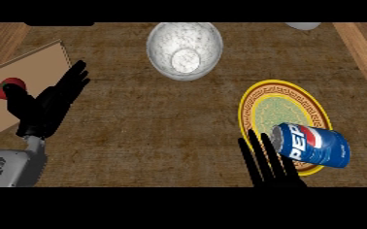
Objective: Pick the squash from the plate and place it in the bowl
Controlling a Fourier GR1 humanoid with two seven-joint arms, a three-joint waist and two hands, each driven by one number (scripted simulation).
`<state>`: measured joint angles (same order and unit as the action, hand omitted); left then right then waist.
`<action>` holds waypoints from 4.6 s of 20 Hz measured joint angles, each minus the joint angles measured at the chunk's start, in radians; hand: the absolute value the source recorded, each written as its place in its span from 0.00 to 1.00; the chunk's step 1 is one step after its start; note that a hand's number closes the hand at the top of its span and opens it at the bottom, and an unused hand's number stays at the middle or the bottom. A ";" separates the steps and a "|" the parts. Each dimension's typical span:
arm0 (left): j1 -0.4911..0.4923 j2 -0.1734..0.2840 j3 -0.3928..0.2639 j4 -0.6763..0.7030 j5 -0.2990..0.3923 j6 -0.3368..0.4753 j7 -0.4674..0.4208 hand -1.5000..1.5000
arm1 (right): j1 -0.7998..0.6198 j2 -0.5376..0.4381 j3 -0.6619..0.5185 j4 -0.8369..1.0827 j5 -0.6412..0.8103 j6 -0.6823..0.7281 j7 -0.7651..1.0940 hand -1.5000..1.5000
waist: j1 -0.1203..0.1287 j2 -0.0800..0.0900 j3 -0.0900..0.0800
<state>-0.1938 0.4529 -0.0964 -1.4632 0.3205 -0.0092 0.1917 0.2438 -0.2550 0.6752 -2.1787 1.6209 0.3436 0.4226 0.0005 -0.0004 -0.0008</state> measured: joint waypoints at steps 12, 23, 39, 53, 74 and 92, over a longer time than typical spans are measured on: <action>-0.013 -0.049 0.061 -0.032 -0.049 -0.042 0.053 0.50 | -0.058 0.022 -0.065 0.090 0.017 0.032 0.023 0.00 | -0.002 0.000 0.001; 0.014 -0.073 0.131 -0.058 -0.074 -0.111 0.078 0.50 | -0.103 0.037 -0.161 0.164 -0.025 0.014 -0.008 0.00 | -0.001 0.000 0.001; -0.036 -0.142 0.178 -0.004 -0.152 -0.144 0.070 0.50 | -0.193 0.069 -0.285 0.386 -0.042 -0.056 -0.053 0.00 | -0.002 0.000 0.001; -0.009 -0.171 0.207 -0.059 -0.178 -0.176 0.104 0.50 | -0.332 0.081 -0.445 0.645 -0.099 -0.169 -0.148 1.00 | 0.000 -0.004 -0.004; -0.007 -0.207 0.222 -0.043 -0.219 -0.194 0.089 0.50 | -0.399 0.033 -0.510 0.713 -0.158 -0.236 -0.369 1.00 | 0.003 -0.004 -0.005; -0.006 -0.210 0.232 -0.045 -0.220 -0.202 0.088 0.50 | -0.887 -0.253 -0.838 1.114 -0.575 0.146 -0.818 1.00 | 0.006 0.000 0.001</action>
<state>-0.1998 0.2430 0.1361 -1.5081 0.1001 -0.2113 0.2800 -0.6429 -0.5081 -0.1624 -1.0643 1.0459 0.4896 -0.3953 0.0062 0.0001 0.0000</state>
